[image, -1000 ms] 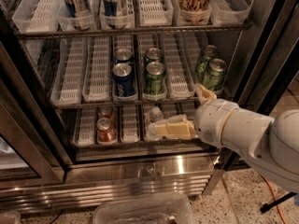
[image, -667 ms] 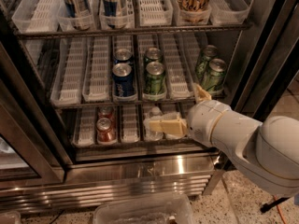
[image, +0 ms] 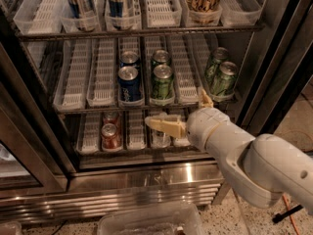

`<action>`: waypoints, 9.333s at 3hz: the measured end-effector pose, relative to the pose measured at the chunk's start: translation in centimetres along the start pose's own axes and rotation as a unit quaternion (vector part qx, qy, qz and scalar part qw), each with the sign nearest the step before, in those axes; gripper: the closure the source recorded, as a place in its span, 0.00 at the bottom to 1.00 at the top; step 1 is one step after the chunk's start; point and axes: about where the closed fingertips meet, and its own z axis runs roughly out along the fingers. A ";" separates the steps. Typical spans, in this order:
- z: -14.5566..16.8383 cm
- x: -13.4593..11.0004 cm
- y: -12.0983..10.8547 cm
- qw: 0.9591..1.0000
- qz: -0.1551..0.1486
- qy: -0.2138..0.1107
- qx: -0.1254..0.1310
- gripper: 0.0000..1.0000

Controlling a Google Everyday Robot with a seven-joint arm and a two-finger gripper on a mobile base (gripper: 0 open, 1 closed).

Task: Pick green can from middle shelf of fridge

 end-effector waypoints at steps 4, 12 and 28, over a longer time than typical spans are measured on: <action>2.8 2.4 0.8 0.998 0.011 -0.052 0.045 0.00; 3.7 2.4 -1.0 0.997 0.001 -0.055 0.058 0.40; 8.0 -4.6 -1.6 0.992 -0.027 -0.120 0.006 1.00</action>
Offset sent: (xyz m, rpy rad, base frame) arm 0.0073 0.0104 0.0006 0.0250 -0.0553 -0.0229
